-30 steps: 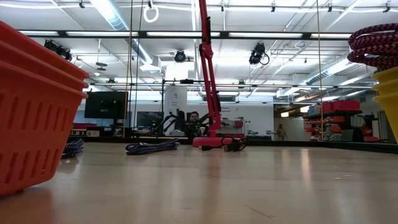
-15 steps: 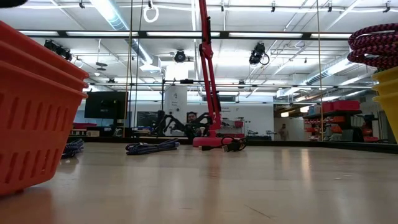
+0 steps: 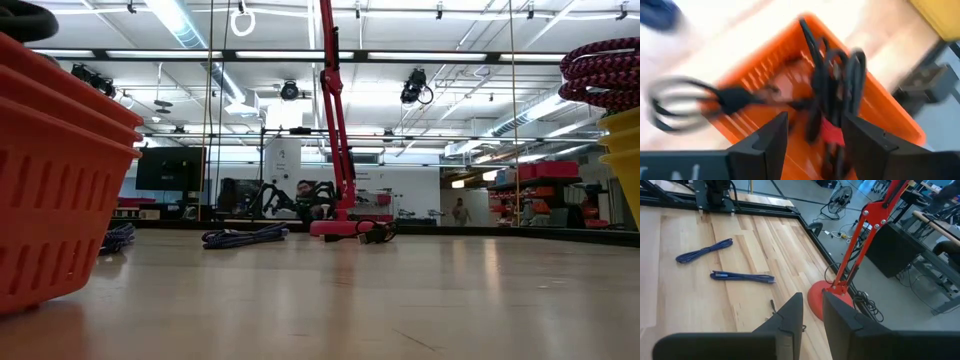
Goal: Pick & Place USB Port
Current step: Put the blue charger cable into the yellow bin
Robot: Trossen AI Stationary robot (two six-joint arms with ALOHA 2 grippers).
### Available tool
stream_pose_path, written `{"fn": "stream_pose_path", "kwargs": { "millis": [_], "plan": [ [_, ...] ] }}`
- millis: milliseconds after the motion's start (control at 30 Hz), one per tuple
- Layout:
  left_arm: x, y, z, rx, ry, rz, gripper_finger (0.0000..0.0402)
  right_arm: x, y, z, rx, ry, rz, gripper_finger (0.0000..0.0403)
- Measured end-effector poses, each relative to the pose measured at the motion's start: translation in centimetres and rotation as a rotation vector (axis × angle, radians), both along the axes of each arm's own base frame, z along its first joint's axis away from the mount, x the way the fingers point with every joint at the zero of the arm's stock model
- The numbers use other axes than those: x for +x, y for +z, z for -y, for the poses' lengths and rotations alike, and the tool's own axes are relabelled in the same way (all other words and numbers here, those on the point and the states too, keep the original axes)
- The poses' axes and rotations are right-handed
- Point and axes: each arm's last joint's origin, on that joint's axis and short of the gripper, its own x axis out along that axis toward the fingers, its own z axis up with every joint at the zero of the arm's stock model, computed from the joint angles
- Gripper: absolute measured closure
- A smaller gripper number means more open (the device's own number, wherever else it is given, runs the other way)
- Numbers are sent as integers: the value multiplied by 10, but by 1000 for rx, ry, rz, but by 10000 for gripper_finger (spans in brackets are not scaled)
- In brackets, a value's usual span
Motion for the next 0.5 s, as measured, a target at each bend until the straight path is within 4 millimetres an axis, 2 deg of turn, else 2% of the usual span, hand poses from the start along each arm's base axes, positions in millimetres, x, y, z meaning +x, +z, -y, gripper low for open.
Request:
{"fn": "stream_pose_path", "kwargs": {
  "millis": [133,300,433,500],
  "plan": [
    [-3,8,-11,98,18,21,215,0,0,0,3,-2,2,328],
    [-11,24,-34,208,34,-64,222,-1,-1,1,12,-11,-1,328],
    [-23,36,-60,345,105,-212,225,-1,-10,0,2,-11,-15,328],
    [-25,34,-70,359,161,-311,225,0,-15,0,-5,-12,-24,328]
  ]
}}
